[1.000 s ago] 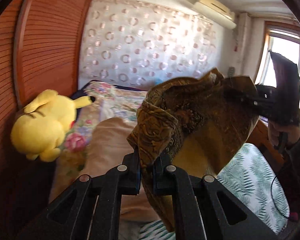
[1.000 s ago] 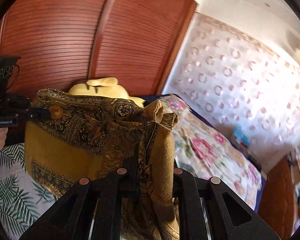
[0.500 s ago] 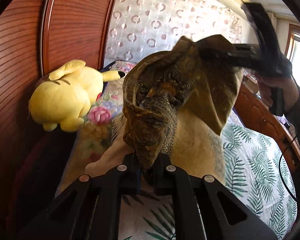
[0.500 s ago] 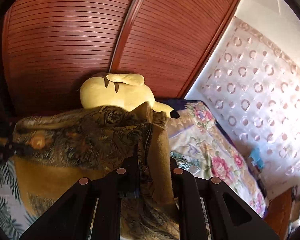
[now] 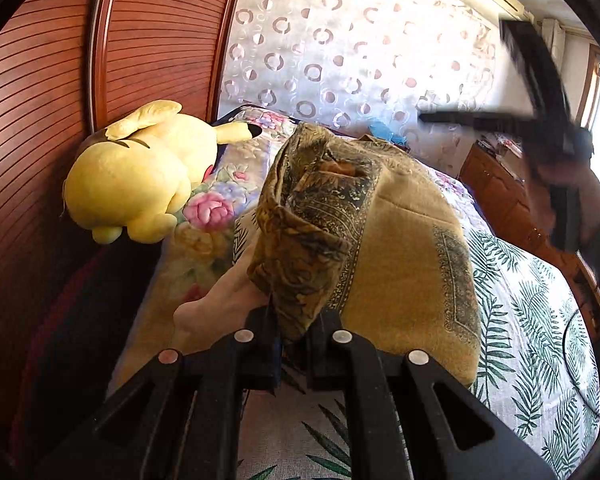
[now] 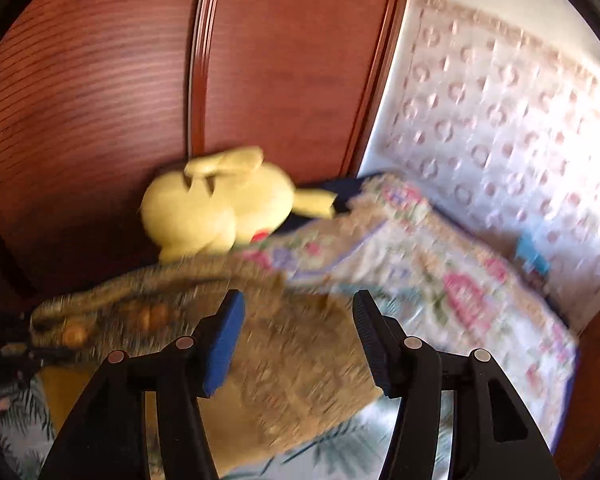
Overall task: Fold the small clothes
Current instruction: 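Carry the lifted bundle with the left gripper toward the yellow plush toy, then lower the bundle beside the yellow plush toy and open the left gripper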
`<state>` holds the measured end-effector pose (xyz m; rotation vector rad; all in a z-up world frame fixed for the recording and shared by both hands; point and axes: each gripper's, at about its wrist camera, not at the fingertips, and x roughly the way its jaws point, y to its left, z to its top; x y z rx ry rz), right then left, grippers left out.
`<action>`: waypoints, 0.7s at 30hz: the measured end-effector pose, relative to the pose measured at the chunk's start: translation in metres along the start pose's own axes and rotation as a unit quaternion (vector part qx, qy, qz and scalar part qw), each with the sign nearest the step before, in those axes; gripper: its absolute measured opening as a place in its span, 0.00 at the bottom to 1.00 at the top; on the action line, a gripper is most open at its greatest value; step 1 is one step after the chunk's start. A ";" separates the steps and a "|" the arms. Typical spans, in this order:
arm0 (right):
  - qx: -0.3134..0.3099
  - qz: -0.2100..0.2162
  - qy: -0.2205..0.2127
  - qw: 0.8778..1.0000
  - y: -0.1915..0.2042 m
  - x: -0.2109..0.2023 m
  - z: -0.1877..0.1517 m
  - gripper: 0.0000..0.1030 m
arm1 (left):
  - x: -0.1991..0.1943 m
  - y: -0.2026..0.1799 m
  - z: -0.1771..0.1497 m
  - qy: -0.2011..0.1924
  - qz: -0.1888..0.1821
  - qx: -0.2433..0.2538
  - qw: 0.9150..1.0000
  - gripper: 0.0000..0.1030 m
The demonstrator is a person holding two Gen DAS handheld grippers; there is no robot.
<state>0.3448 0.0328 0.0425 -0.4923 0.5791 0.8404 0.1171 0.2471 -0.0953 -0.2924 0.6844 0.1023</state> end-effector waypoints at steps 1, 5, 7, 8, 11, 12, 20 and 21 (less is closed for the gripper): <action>0.010 0.004 0.011 1.000 -0.001 0.007 -0.008 0.57 | 0.000 0.000 0.000 0.001 0.001 0.000 1.000 0.09; 0.051 0.021 0.051 0.997 -0.006 0.037 -0.041 0.57 | 0.000 -0.002 0.002 0.002 0.007 0.005 1.000 0.09; 0.068 0.020 0.040 0.997 -0.009 0.043 -0.041 0.57 | -0.001 -0.004 0.002 0.004 0.009 0.007 1.000 0.10; 0.076 0.020 0.034 0.996 -0.011 0.041 -0.042 0.57 | -0.003 -0.005 0.003 0.003 0.014 0.009 1.000 0.13; 0.087 0.012 0.029 0.996 -0.005 0.035 -0.042 0.57 | -0.010 -0.008 0.004 -0.005 0.020 0.022 1.000 0.28; 0.086 0.009 0.027 0.996 0.001 0.032 -0.043 0.57 | -0.014 -0.008 0.004 -0.011 0.018 0.022 1.000 0.39; 0.099 -0.019 -0.011 0.995 0.046 -0.023 -0.077 0.57 | -0.047 -0.022 0.011 -0.047 0.021 0.041 0.998 0.87; 0.104 -0.023 -0.014 0.994 0.049 -0.032 -0.082 0.57 | -0.050 -0.026 0.012 -0.049 0.022 0.046 0.998 0.91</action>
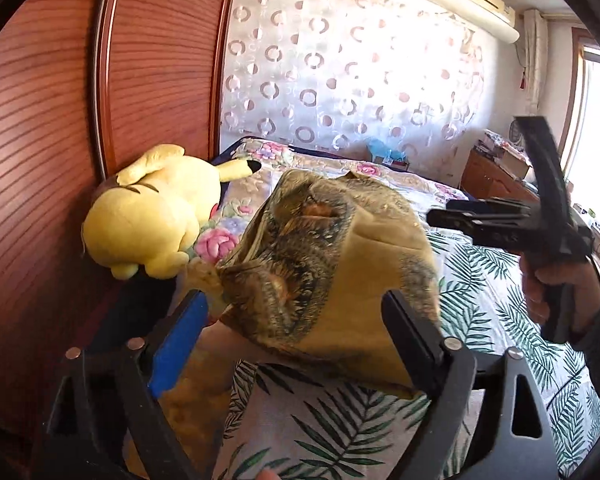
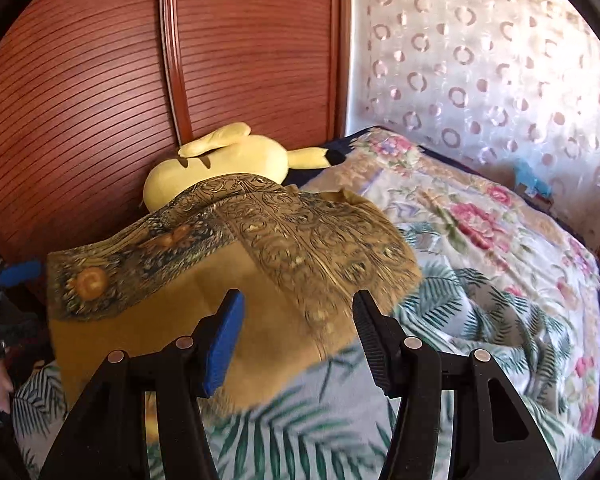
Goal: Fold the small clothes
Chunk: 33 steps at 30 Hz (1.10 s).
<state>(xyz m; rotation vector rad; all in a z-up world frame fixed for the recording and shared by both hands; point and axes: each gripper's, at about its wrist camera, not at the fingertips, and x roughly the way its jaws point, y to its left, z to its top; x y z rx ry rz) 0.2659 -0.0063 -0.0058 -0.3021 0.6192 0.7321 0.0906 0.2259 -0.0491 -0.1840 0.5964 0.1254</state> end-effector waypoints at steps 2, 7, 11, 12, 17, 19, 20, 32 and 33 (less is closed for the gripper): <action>0.007 0.000 -0.008 1.000 0.004 -0.015 -0.010 0.57 | -0.007 -0.012 0.002 -0.007 0.005 0.017 1.000 0.93; 0.020 -0.009 -0.028 0.999 0.011 -0.060 -0.042 0.62 | -0.020 -0.037 0.005 -0.018 -0.012 0.039 0.999 0.93; 0.043 -0.022 -0.041 0.998 0.012 -0.103 -0.071 0.67 | -0.027 -0.060 0.003 -0.024 -0.028 0.053 0.998 0.93; 0.046 -0.029 -0.044 0.998 0.013 -0.112 -0.078 0.68 | -0.029 -0.066 0.003 -0.025 -0.032 0.056 0.998 0.93; 0.070 -0.068 -0.067 0.993 0.017 -0.164 -0.110 0.85 | -0.035 -0.101 0.000 -0.031 -0.062 0.076 0.995 0.93; 0.081 -0.082 -0.075 0.991 0.018 -0.184 -0.121 0.86 | -0.038 -0.116 -0.001 -0.034 -0.071 0.083 0.993 0.93; 0.087 -0.091 -0.079 0.989 0.019 -0.193 -0.126 0.86 | -0.039 -0.123 -0.001 -0.034 -0.076 0.086 0.993 0.93; 0.151 -0.186 -0.157 0.958 0.038 -0.304 -0.176 0.86 | -0.078 -0.190 0.001 -0.062 -0.107 0.117 0.985 0.93; 0.153 -0.191 -0.160 0.956 0.039 -0.308 -0.178 0.86 | -0.079 -0.194 0.000 -0.064 -0.107 0.120 0.985 0.93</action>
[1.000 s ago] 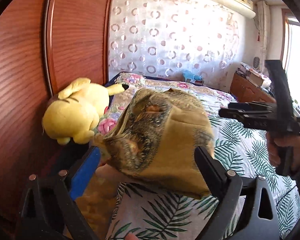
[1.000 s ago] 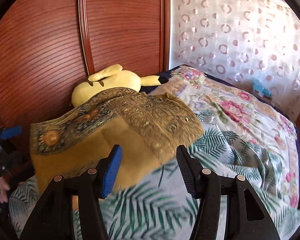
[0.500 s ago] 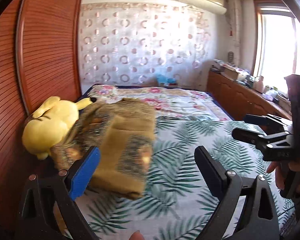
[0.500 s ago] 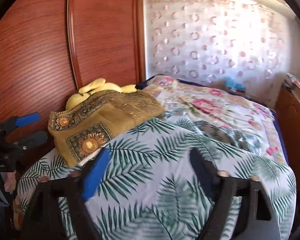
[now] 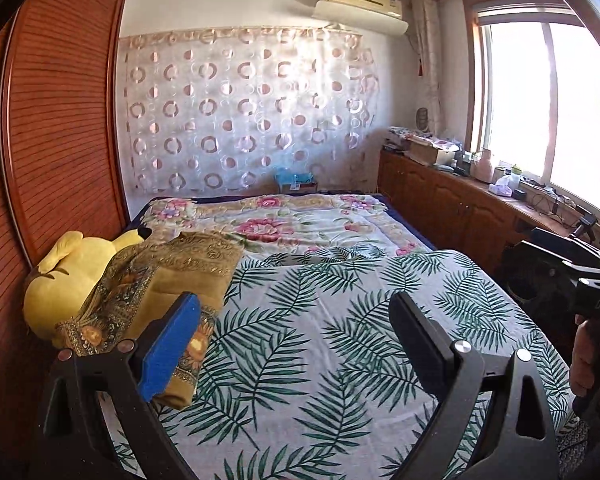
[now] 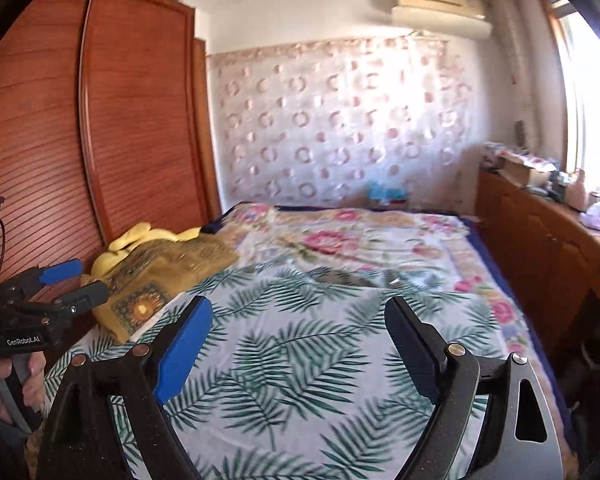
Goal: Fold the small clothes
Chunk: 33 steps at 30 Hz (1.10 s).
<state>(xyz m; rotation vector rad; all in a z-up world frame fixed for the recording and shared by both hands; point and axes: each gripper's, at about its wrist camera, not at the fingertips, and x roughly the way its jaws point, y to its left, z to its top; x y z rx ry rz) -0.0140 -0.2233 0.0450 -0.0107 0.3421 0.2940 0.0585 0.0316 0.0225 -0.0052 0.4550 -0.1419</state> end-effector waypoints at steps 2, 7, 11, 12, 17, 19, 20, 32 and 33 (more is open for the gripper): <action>0.003 -0.006 -0.004 1.000 0.001 -0.005 -0.002 0.86 | -0.003 -0.006 0.001 -0.001 0.000 0.003 1.000 0.93; 0.005 -0.011 -0.009 1.000 0.013 -0.006 -0.005 0.86 | -0.005 -0.011 0.002 -0.001 0.003 0.004 1.000 0.93; 0.008 -0.013 -0.010 1.000 0.020 -0.002 -0.009 0.86 | -0.005 -0.011 0.003 0.000 0.004 0.002 1.000 0.93; 0.009 -0.014 -0.010 1.000 0.017 0.000 -0.011 0.86 | -0.005 -0.011 0.003 0.000 0.005 0.002 1.000 0.93; 0.009 -0.018 -0.009 1.000 0.018 0.001 -0.012 0.86 | -0.007 -0.010 0.003 0.000 0.006 0.001 1.000 0.93; 0.008 -0.018 -0.010 1.000 0.016 0.001 -0.012 0.86 | -0.007 -0.010 0.003 0.000 0.007 0.001 1.000 0.93; 0.008 -0.018 -0.010 1.000 0.017 0.000 -0.012 0.86 | -0.007 -0.010 0.003 0.000 0.007 0.001 1.000 0.93; 0.010 -0.020 -0.010 1.000 0.011 0.002 -0.012 0.86 | -0.007 -0.010 0.003 -0.001 0.007 0.001 1.000 0.93; 0.011 -0.020 -0.010 1.000 0.011 0.002 -0.012 0.86 | -0.007 -0.010 0.003 -0.001 0.008 0.001 1.000 0.93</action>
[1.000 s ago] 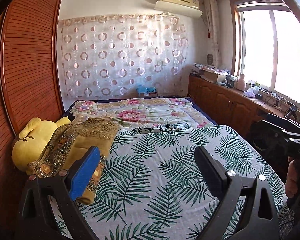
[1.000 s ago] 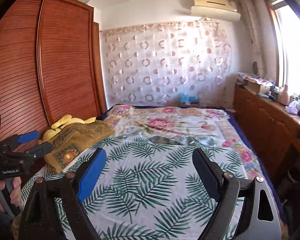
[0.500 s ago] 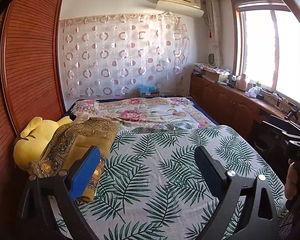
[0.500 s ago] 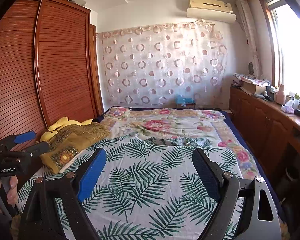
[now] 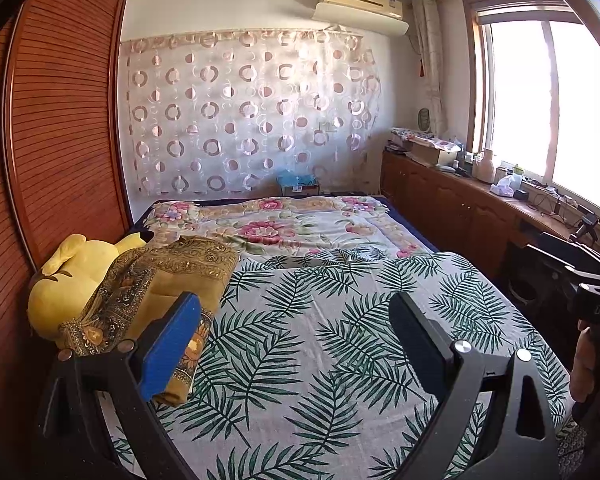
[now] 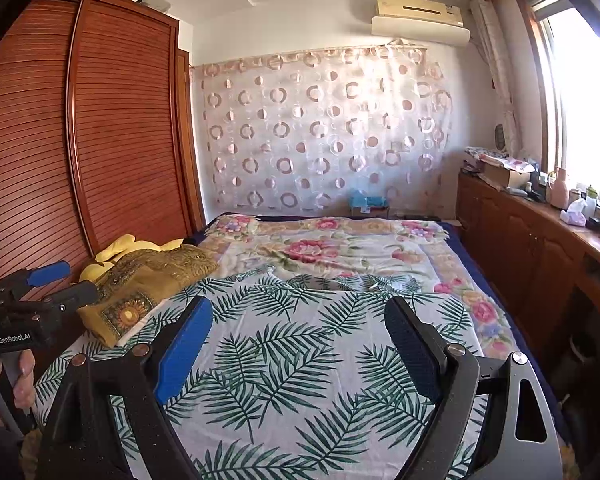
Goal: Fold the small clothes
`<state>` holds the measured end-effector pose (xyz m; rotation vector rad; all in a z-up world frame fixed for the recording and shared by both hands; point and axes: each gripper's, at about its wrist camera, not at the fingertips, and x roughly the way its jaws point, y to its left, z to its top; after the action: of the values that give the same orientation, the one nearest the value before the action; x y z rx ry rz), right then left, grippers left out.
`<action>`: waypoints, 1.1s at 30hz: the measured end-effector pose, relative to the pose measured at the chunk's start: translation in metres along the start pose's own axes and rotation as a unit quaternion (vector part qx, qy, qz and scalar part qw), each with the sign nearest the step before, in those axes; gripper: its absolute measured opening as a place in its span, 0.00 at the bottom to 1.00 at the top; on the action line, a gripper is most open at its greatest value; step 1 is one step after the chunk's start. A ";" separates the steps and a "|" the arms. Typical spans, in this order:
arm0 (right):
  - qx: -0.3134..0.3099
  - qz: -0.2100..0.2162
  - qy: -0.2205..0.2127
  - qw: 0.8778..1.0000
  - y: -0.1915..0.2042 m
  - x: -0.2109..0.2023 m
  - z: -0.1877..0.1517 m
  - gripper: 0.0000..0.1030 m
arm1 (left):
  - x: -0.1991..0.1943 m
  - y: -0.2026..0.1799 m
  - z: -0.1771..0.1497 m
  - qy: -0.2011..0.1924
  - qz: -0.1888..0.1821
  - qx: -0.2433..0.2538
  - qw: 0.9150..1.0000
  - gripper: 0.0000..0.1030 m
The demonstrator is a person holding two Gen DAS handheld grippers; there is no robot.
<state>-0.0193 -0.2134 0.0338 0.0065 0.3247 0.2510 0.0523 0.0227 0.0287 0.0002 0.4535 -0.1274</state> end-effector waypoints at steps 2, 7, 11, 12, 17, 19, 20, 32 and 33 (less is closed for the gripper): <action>0.000 0.000 0.000 1.000 0.000 0.000 -0.001 0.86 | 0.000 0.000 0.000 0.000 0.000 0.000 1.000 0.93; 0.001 0.002 0.001 1.000 -0.004 -0.001 -0.002 0.86 | -0.001 0.000 0.000 0.000 0.000 0.000 1.000 0.93; 0.002 0.001 0.002 1.000 -0.005 0.000 -0.003 0.86 | -0.001 0.000 0.000 0.000 0.000 0.000 1.000 0.93; 0.002 0.001 0.003 1.000 -0.004 0.000 -0.003 0.86 | -0.002 0.000 0.000 -0.001 0.001 0.000 1.000 0.93; 0.001 0.003 0.003 1.000 -0.006 -0.001 -0.002 0.86 | -0.001 0.000 0.000 0.000 0.000 0.000 1.000 0.93; 0.000 0.003 0.002 1.000 -0.007 -0.001 -0.001 0.86 | -0.001 0.000 0.000 0.000 0.000 0.000 1.000 0.93; 0.000 0.003 0.002 1.000 -0.007 -0.001 -0.001 0.86 | -0.001 0.000 0.000 0.000 0.000 0.000 1.000 0.93; -0.002 0.005 0.000 1.000 -0.010 -0.002 -0.001 0.86 | -0.002 0.001 0.000 -0.001 0.001 0.000 1.000 0.93; -0.002 0.006 0.000 1.000 -0.011 -0.002 -0.002 0.86 | -0.002 0.001 0.000 -0.001 0.000 0.000 1.000 0.93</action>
<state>-0.0189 -0.2248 0.0320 0.0047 0.3249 0.2626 0.0502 0.0240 0.0297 0.0001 0.4509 -0.1267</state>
